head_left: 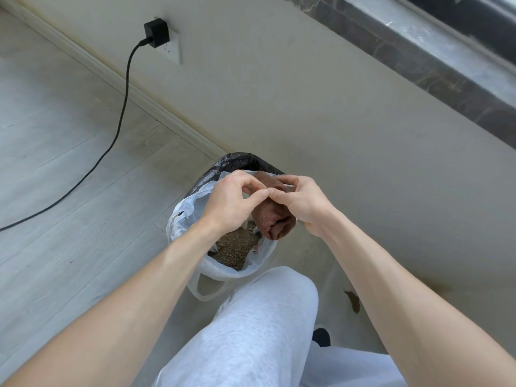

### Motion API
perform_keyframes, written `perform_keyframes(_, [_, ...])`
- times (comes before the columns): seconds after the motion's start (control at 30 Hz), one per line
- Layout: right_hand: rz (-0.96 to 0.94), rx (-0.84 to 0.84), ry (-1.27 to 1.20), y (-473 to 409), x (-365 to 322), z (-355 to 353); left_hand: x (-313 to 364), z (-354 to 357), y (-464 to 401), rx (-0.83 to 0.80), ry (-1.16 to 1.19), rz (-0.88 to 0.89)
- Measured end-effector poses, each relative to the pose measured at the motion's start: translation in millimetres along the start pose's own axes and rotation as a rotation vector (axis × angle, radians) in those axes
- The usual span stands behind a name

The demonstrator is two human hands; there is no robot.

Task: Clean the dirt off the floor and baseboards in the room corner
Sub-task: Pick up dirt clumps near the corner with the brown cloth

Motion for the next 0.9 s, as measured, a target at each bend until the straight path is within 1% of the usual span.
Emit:
perform_keyframes(0.07, [0.002, 0.003, 0.010, -1.7, 0.5, 1.0, -3.9, -2.0, -0.6, -0.017, -0.027, -0.015])
perform_keyframes(0.17, [0.016, 0.000, 0.009, -2.5, 0.5, -1.1, -11.6, -9.6, -1.0, -0.046, -0.100, -0.099])
perform_keyframes(0.27, [0.031, 0.008, 0.015, -1.1, -1.1, -2.9, -17.0, -19.7, 1.0, -0.083, -0.357, -0.142])
perform_keyframes(0.33, [0.039, 0.017, 0.020, -0.5, -0.7, -3.2, -17.7, -25.4, 1.6, -0.114, -0.532, -0.127])
perform_keyframes(0.37, [0.039, 0.019, 0.028, 0.1, -1.1, -3.6, -17.9, -26.1, 1.9, -0.135, -0.577, -0.110])
perform_keyframes(0.4, [0.037, 0.019, 0.034, 0.6, -1.6, -4.5, -17.7, -25.9, 1.7, -0.159, -0.601, -0.107])
perform_keyframes(0.47, [0.037, 0.026, 0.046, 3.4, -3.3, -9.0, -17.1, -25.5, 1.2, -0.187, -0.559, -0.140])
perform_keyframes(0.6, [0.040, 0.035, 0.079, 7.7, -8.8, -26.1, -11.3, -20.8, -0.1, -0.172, -0.488, -0.148])
perform_keyframes(0.67, [0.054, 0.022, 0.029, 7.8, -9.3, -36.6, -8.1, -12.7, -4.2, -0.160, -0.375, -0.160])
perform_keyframes(0.73, [0.065, 0.016, -0.088, 6.5, -8.1, -50.1, -7.7, 2.8, -10.3, -0.130, -0.141, -0.228])
perform_keyframes(0.8, [0.058, 0.007, -0.190, 5.6, -5.4, -64.8, -7.9, 26.5, -12.4, -0.120, 0.235, -0.433])
perform_keyframes(0.83, [0.055, -0.003, -0.241, 5.3, -0.7, -74.1, -6.0, 43.6, -13.9, -0.145, 0.428, -0.539])
perform_keyframes(0.87, [0.050, -0.023, -0.280, 6.2, 2.7, -79.7, -2.7, 57.1, -13.9, -0.169, 0.604, -0.611])
perform_keyframes(0.9, [0.046, -0.042, -0.306, 8.2, 7.5, -85.0, 2.1, 69.3, -14.7, -0.179, 0.734, -0.643])
Point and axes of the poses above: each hand's wrist, its own y-axis away from the middle knuckle, its own z-axis out of the palm, x = y × z, the point moved 4 cm from there along -y, towards the middle knuckle, and after that the axes turned 13 degrees about y, right-handed, at the moved point
